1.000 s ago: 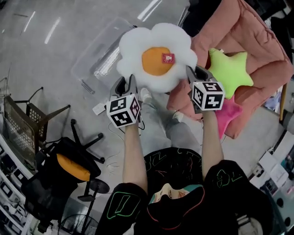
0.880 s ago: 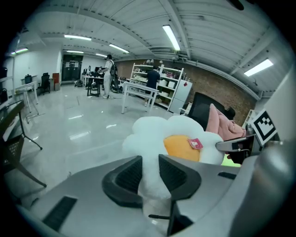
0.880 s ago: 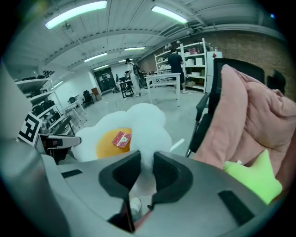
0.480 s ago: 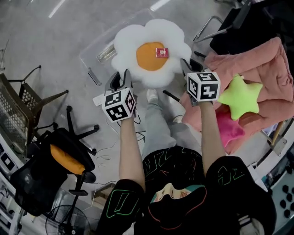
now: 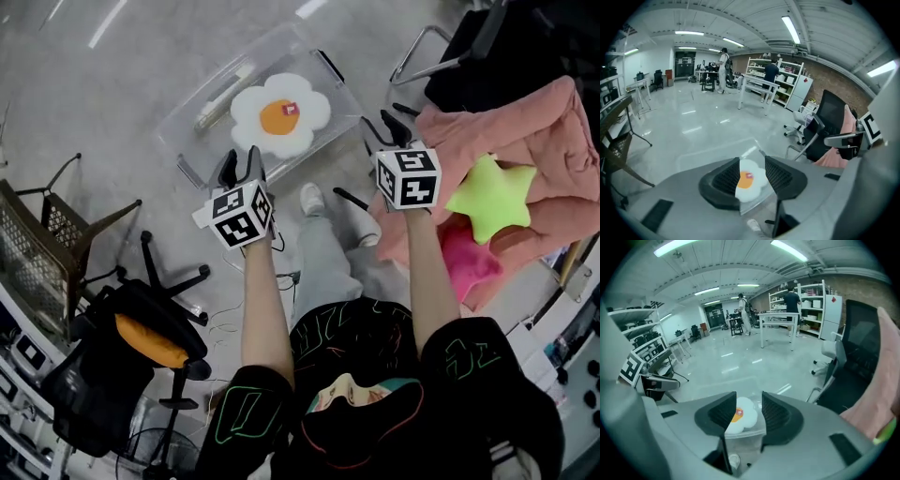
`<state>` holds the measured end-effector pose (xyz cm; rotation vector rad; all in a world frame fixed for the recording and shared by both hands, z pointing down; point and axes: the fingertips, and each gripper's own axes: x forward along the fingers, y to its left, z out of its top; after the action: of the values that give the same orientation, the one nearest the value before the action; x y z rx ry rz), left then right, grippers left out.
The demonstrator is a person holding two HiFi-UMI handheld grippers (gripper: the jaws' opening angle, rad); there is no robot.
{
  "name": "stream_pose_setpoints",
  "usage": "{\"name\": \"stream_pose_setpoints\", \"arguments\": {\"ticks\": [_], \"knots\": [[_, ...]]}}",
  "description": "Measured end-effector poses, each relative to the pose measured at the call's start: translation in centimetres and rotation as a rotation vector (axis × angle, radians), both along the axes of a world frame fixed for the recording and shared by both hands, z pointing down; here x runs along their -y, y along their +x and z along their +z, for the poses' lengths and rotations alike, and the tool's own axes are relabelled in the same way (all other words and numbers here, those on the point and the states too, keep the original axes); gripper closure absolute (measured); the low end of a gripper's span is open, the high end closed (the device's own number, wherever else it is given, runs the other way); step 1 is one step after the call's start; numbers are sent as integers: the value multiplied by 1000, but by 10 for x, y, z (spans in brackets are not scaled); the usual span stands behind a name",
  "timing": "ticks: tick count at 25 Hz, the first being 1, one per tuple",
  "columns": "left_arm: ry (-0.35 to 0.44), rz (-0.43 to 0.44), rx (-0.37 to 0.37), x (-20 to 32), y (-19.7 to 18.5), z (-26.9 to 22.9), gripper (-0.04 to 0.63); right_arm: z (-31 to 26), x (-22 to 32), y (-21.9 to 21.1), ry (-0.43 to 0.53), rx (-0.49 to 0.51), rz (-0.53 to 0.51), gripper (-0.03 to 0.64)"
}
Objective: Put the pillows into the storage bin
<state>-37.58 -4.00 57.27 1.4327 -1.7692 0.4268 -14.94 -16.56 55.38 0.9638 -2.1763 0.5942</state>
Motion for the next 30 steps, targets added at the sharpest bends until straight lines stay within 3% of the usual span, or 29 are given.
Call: {"name": "stream_pose_setpoints", "arguments": {"ticks": [2, 5, 7, 18, 25, 30], "knots": [[12, 78, -42, 13, 34, -1, 464, -5, -5, 32, -4, 2, 70, 454], [46, 196, -82, 26, 94, -9, 541, -17, -16, 88, 16, 4, 176, 578], [79, 275, -105, 36, 137, -16, 600, -25, -24, 128, 26, 8, 241, 606], [135, 702, -209, 39, 367, -46, 600, -48, -111, 336, 55, -8, 593, 614], [85, 912, -272, -14, 509, -38, 600, -44, -196, 462, 59, -57, 805, 614], [39, 999, -339, -65, 589, -24, 600, -42, -254, 540, 60, -147, 894, 587]]}}
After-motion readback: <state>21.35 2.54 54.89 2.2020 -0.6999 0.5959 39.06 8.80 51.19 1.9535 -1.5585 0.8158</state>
